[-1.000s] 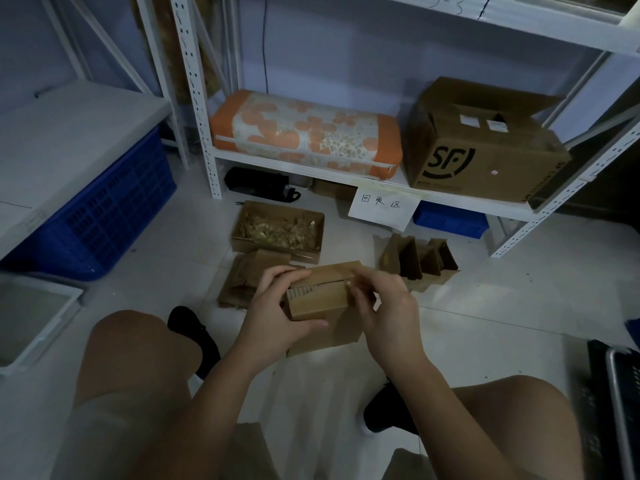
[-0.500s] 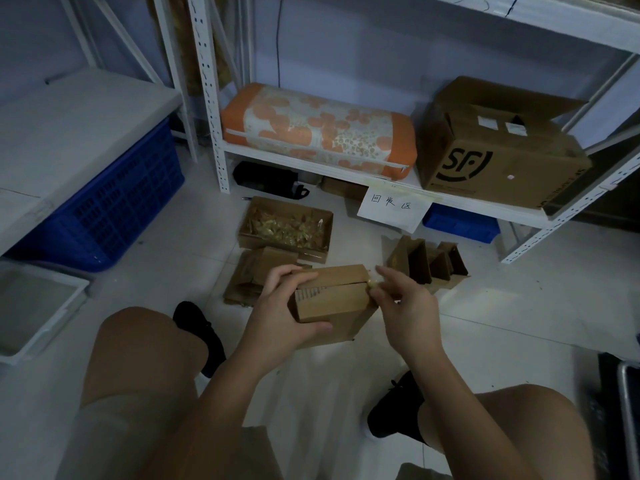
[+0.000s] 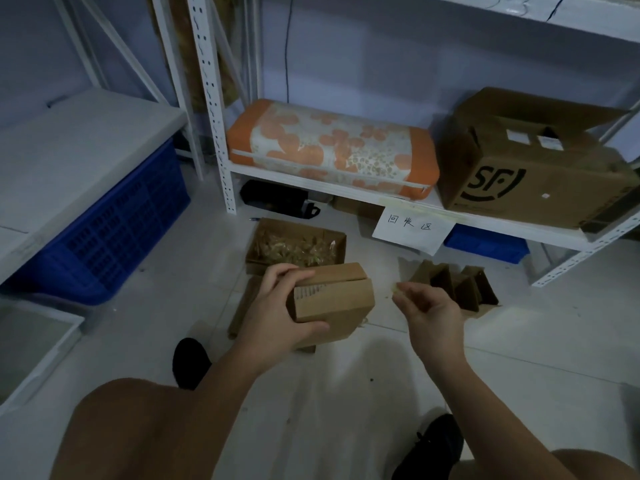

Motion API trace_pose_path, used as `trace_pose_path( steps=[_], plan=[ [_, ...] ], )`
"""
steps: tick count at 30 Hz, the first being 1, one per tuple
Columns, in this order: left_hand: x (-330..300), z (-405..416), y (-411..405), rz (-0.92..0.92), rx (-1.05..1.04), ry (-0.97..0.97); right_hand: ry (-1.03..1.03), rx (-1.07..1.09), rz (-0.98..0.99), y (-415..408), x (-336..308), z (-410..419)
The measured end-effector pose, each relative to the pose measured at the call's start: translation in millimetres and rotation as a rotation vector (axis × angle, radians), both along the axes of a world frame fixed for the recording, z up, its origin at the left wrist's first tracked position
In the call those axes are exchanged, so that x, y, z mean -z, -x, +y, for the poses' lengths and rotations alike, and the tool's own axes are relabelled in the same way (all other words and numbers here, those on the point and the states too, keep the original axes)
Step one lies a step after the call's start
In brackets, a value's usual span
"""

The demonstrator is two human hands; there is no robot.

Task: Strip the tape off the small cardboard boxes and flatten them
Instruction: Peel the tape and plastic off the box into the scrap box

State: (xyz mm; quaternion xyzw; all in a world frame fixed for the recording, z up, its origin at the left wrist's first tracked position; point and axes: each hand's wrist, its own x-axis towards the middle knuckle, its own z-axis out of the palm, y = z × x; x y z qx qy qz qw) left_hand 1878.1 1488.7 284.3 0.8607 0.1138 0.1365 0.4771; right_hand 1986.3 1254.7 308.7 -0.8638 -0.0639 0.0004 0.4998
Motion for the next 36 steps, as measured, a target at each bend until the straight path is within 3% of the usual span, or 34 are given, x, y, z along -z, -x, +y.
trace_pose_path(
  steps=[10, 16, 20, 28, 33, 36],
  plan=[
    [62, 44, -65, 0.035, -0.049, 0.026, 0.112, 0.035, 0.217, -139, 101, 70],
    [83, 61, -92, 0.088, -0.182, 0.113, 0.115, 0.103, 0.476, -192, 174, 123],
    [89, 65, -101, 0.098, -0.279, 0.175, 0.101, 0.081, 0.477, -224, 192, 156],
    [105, 54, -94, 0.124, -0.264, 0.199, 0.140, -0.069, 0.357, -302, 197, 218],
    [102, 51, -95, 0.115, -0.261, 0.187, 0.317, -0.248, 0.359, -311, 214, 225],
    [103, 51, -96, 0.120, -0.255, 0.195, 0.324, -0.278, 0.424, -304, 219, 211]
  ],
)
